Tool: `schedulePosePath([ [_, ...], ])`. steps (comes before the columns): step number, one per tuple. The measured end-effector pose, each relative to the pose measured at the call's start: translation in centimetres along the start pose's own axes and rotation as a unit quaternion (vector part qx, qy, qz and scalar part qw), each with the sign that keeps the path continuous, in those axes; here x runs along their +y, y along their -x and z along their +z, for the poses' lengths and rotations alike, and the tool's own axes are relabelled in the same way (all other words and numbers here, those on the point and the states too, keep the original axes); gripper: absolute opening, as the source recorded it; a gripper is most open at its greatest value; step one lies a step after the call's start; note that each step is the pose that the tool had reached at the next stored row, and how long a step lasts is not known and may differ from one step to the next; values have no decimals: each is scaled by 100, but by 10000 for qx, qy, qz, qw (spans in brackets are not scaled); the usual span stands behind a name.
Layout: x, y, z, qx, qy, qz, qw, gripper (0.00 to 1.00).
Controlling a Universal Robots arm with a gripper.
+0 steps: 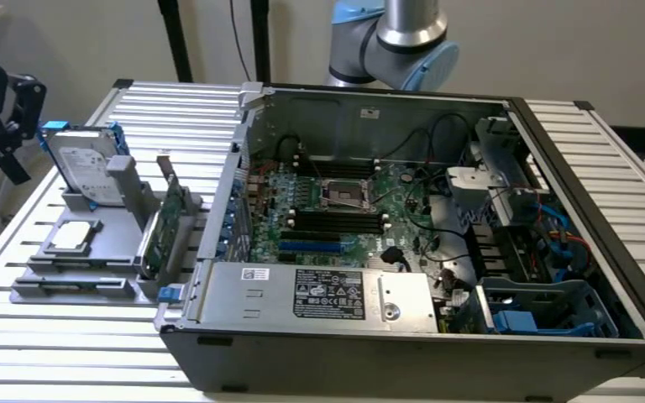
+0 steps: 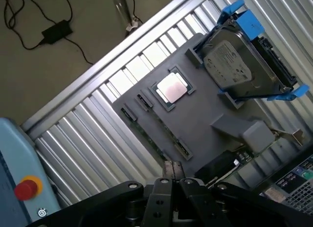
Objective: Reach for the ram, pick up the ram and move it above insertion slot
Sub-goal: 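Pick up the ram and move it above insertion slot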
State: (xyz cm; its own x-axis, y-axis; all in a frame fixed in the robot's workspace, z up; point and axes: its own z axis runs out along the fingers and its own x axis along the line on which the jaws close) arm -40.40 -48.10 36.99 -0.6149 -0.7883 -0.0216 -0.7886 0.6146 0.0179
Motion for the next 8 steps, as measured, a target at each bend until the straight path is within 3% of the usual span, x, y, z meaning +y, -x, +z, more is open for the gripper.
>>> schedulePosePath([
  [4, 0, -1, 0, 3, 2, -362, 9993, 11],
  [8, 1, -1, 1, 7, 9, -728, 9973, 11],
])
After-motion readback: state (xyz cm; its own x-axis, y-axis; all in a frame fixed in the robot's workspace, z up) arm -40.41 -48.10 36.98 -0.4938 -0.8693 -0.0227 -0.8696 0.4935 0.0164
